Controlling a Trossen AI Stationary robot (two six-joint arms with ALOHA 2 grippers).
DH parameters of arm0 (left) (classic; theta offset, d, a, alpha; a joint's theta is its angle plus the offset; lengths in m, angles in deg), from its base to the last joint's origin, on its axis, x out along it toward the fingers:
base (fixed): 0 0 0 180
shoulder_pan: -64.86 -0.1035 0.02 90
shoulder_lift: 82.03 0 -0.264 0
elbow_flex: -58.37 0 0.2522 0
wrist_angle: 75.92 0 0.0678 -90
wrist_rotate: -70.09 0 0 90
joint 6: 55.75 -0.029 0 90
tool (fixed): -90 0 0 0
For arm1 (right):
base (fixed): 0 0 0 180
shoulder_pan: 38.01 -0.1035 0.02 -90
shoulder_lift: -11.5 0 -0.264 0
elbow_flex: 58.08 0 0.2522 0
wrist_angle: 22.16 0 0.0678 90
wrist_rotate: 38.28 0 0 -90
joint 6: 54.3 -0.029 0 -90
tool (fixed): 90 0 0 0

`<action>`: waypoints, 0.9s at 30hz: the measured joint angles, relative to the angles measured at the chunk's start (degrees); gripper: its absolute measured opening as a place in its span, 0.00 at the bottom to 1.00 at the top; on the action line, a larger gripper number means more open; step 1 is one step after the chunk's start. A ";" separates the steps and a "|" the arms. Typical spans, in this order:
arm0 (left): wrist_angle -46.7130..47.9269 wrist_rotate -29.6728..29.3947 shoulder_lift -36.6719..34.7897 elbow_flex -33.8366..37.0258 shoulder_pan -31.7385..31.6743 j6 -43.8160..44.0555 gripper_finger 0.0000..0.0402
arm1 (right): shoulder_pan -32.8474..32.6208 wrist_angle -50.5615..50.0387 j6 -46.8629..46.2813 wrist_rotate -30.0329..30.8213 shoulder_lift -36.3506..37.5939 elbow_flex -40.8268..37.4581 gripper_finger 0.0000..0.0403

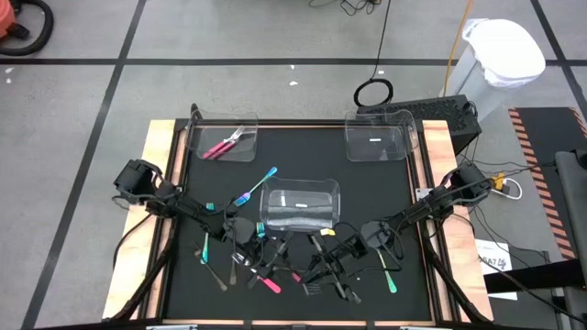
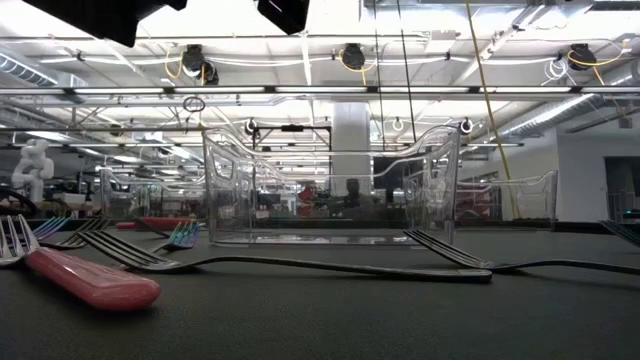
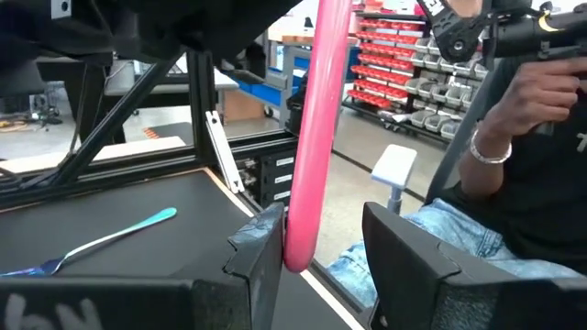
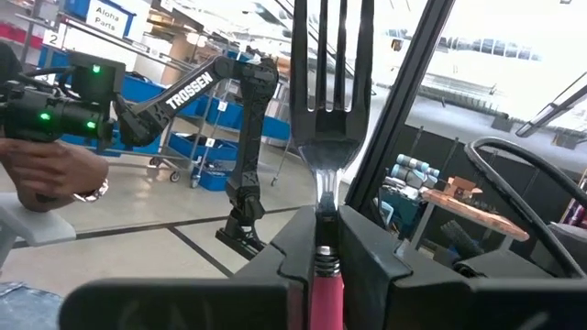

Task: Sort silverware by color (type)
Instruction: Put the pink fork into the left transparent bin

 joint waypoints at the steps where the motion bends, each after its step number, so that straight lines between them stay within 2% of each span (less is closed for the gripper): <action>1: -0.14 0.02 0.00 0.00 0.00 0.07 0.37 | 0.00 -0.11 -0.01 0.02 0.00 0.00 0.08; 22: -1.14 -0.68 0.36 -1.30 -0.31 0.25 0.37 | 0.04 0.05 0.39 0.07 0.00 0.00 0.08; 27: -0.44 -0.19 2.41 -2.91 0.03 0.23 0.30 | 0.04 -0.10 0.37 0.07 0.00 0.00 0.08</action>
